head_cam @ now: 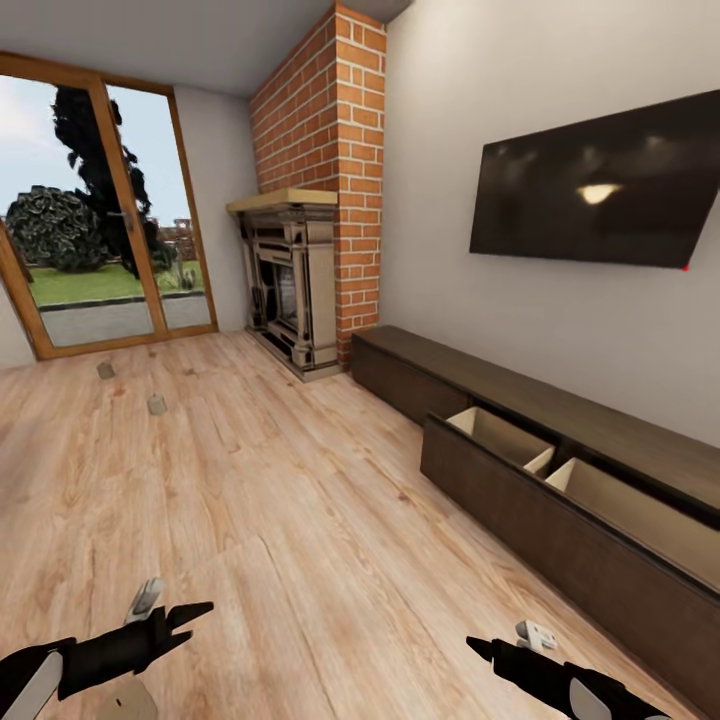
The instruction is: Place each of the two pumpkins and all three candles from the living room inside a cabinet in the living room (use any cabinet), then make sure every cabinet is closed, and position the cauldron so it is next to a table in the living room.
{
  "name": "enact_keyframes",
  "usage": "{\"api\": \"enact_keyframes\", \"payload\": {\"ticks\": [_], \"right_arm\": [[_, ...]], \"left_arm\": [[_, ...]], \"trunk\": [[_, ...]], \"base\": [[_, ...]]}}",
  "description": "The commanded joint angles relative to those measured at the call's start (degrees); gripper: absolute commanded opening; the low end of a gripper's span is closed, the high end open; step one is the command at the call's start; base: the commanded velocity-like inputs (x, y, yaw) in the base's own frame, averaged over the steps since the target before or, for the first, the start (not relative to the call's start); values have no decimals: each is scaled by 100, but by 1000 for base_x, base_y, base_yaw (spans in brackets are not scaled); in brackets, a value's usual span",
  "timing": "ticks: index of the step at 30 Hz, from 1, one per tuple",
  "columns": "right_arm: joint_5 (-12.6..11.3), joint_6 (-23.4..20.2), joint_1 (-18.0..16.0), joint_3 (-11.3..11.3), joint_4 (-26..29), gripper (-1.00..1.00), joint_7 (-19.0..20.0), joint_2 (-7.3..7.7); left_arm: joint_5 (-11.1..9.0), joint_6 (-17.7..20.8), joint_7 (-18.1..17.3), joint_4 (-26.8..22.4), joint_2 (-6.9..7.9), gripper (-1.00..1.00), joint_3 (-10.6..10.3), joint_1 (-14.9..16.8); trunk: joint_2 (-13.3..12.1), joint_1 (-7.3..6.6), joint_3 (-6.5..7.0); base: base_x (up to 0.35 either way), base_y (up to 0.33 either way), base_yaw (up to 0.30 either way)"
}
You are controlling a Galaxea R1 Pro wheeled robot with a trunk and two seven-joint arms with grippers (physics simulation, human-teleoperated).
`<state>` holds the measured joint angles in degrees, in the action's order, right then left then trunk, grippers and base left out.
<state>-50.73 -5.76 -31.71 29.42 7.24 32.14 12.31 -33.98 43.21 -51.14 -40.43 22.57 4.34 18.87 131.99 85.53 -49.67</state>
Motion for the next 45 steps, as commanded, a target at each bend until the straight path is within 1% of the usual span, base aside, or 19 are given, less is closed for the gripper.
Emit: {"api": "enact_keyframes", "payload": {"ticks": [1, 5, 8, 11, 13, 15, 17, 20, 21, 22, 23, 25, 29, 31, 33, 37, 39, 42, 45], "right_arm": [[-60, -41, -2, 25, 5, 100, 9, 2], [-55, 16, -2, 28, -4, 100, -5, 0], [-53, 30, -2, 32, -4, 100, -80, -1], [-51, 41, -2, 163, 5, 100, -493, -19], [-54, 45, -2, 314, 6, 100, -753, -90], [-57, 47, -2, 394, 6, 100, -898, -153], [-58, 48, -2, 439, 5, 100, -1018, -204], [-53, 48, -2, 473, 8, 100, -1259, -284], [-53, 48, -2, 483, 10, 100, -1295, -297], [-52, 48, -2, 534, 9, 100, -1377, -337], [-52, 48, -2, 557, 8, 100, -1399, -348], [-54, 48, -2, 679, 6, 100, -1509, -390], [-58, 89, -2, 790, 12, 100, -1730, -427], [-56, 112, -2, 813, 13, 100, -1792, -479], [-54, 120, -2, 820, 10, 100, -1810, -515], [-55, 147, -2, 934, 6, 100, -1978, -669], [-52, 149, -2, 1031, 9, 100, -2368, -844], [-55, 126, -5, 1164, 21, 100, -2957, -1193], [-52, 103, -13, 1242, 170, 100, -3328, -1493]], "left_arm": [[-16, 35, 74, 0, -2, 100, 5, 2], [-20, 38, 623, -29, -33, 100, 8, 2], [-21, 38, 907, -43, -48, 100, 15, 2], [-21, 32, 1530, -50, -60, 100, 33, 2], [-30, 20, 1967, -53, -73, 100, 35, 2], [-43, 0, 2274, -60, -112, 100, 33, 2], [-45, -36, 2562, -65, -189, 100, 26, 2], [-28, -193, 3245, -72, -405, 100, 10, 4], [-27, -236, 3400, -73, -452, 100, 7, 5], [-24, -356, 3821, -78, -571, 100, -3, 8], [-24, -395, 3955, -81, -609, 100, -5, 9], [-22, -537, 4449, -138, -760, 100, -17, 10], [-15, -657, 5031, -216, -990, 100, -39, 11], [-12, -723, 5180, -227, -1053, 100, -47, 11], [-9, -787, 5222, -227, -1070, 100, -51, 11], [-18, -1174, 5278, -199, -1099, 100, -82, 11], [-30, -1276, 5286, -186, -1109, 100, -191, 11], [-43, -1315, 5281, -166, -1113, 100, -302, 11], [-27, -1339, 5281, -160, -1158, 100, -411, 11]], "trunk": [[-39, -24, 13], [-200, -112, 84], [-320, -177, 138], [-440, -243, 192], [-520, -287, 228], [-601, -331, 264], [-681, -375, 300], [-801, -441, 354], [-841, -463, 372], [-881, -485, 390], [-921, -507, 408], [-1002, -551, 444], [-1162, -639, 515], [-1242, -683, 551], [-1242, -683, 551], [-1242, -683, 551], [-1242, -683, 551], [-1242, -683, 549], [-1242, -683, 541]], "base": [[0, 0, 54], [0, 0, 204], [0, 0, 269], [0, 0, 286], [0, 0, 290], [0, 0, 291], [0, 0, 291], [0, 0, 291], [0, 0, 291], [0, 0, 291], [0, 0, 291], [0, 0, 291], [0, 0, 291], [0, 0, 292], [0, 0, 292], [0, 0, 292], [0, 0, 292], [0, 0, 289], [6, 0, 274]]}}
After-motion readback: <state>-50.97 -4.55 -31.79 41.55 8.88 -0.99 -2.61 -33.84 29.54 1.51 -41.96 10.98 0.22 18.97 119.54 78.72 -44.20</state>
